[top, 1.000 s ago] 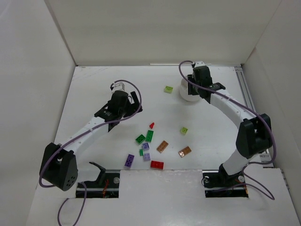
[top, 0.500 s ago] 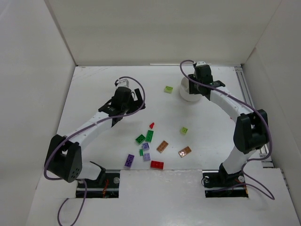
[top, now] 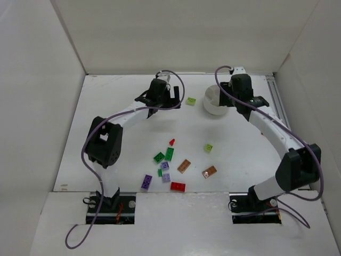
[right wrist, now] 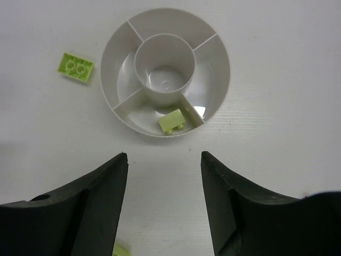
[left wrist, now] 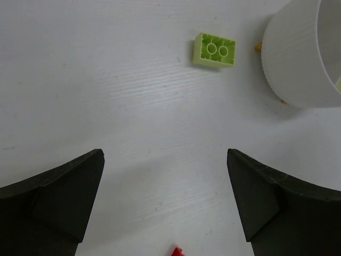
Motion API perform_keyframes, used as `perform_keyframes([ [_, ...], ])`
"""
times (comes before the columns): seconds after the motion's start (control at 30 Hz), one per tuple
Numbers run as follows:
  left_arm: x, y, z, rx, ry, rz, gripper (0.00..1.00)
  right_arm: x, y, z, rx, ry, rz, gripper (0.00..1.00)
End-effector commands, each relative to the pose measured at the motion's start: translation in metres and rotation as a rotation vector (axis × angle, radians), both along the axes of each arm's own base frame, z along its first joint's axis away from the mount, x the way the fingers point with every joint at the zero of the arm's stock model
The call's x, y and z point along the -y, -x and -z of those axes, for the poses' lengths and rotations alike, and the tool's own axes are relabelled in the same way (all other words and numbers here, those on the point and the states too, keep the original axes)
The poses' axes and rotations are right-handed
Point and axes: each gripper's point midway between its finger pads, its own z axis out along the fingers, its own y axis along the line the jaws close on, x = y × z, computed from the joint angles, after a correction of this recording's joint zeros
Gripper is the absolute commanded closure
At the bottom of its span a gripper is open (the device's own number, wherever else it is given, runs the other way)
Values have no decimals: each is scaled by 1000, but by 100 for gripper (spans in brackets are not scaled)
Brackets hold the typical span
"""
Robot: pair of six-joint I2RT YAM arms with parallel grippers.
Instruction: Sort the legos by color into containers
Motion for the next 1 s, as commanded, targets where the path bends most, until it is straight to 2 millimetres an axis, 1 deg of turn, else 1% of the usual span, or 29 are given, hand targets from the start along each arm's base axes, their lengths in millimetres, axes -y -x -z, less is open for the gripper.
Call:
perform_keyframes([
  [0.0,28,-25,-21,80,-33,62,2,17,19,-30,76,-47,51,37],
  [0.03,30,-34,2,44,-70,58,4,20,29,-35,77,-55,56,37],
  [0.07,36,-37,9,31,-88,57,4,26,32,-36,82,-56,70,37],
  [0.1,36,-37,17,-6,-109,59,5,31,37,-35,74,-60,74,37],
  [0.13,44,-50,18,-4,-97,52,6,32,45,-36,82,-70,78,37],
  [0.2,51,-56,22,-7,-79,52,6,37,53,-33,75,-73,83,37],
  [0.23,56,-61,19,1,-68,58,6,42,57,-28,66,-70,94,37],
  [0.27,58,-65,28,-3,-70,59,8,47,60,-31,78,-73,103,37],
  [0.3,66,-62,29,-5,-64,78,9,47,63,-31,80,-73,103,37],
  [0.33,67,-64,33,-3,-63,78,9,52,65,-32,79,-72,114,37],
  [0.37,69,-67,32,1,-60,78,9,55,66,-26,66,-68,123,37],
  [0.4,75,-66,35,5,-70,96,9,56,70,-25,66,-68,124,37],
  [0.43,82,-64,36,11,-76,113,9,59,70,-28,75,-70,132,37],
  [0.47,82,-70,32,32,-82,107,9,60,72,-24,66,-68,133,37],
  [0.5,91,-69,39,32,-96,130,9,62,72,-27,74,-75,134,37],
  [0.53,97,-70,40,43,-105,139,9,62,74,-23,65,-73,134,37],
  [0.57,95,-70,45,28,-120,133,8,62,75,-21,56,-71,135,37],
  [0.6,98,-78,50,28,-129,123,8,65,75,-21,56,-70,144,37],
  [0.67,101,-82,56,9,-140,124,8,66,76,-17,47,-68,144,37],
  [0.7,103,-85,53,6,-132,118,8,69,76,-17,48,-68,153,37],
  [0.73,102,-87,65,-9,-150,109,8,69,78,-15,37,-65,154,37],
  [0.77,101,-90,66,-5,-151,91,9,69,78,-15,37,-65,154,37],
  [0.8,101,-90,72,-13,-156,92,9,69,78,-15,37,-65,154,37],
  [0.83,101,-93,72,-6,-159,83,9,72,79,-19,49,-68,162,37],
  [0.9,99,-95,71,-5,-162,62,11,73,79,-19,49,-68,162,37],
  [0.97,100,-96,73,-5,-162,62,14,76,80,-23,60,-70,171,37],
])
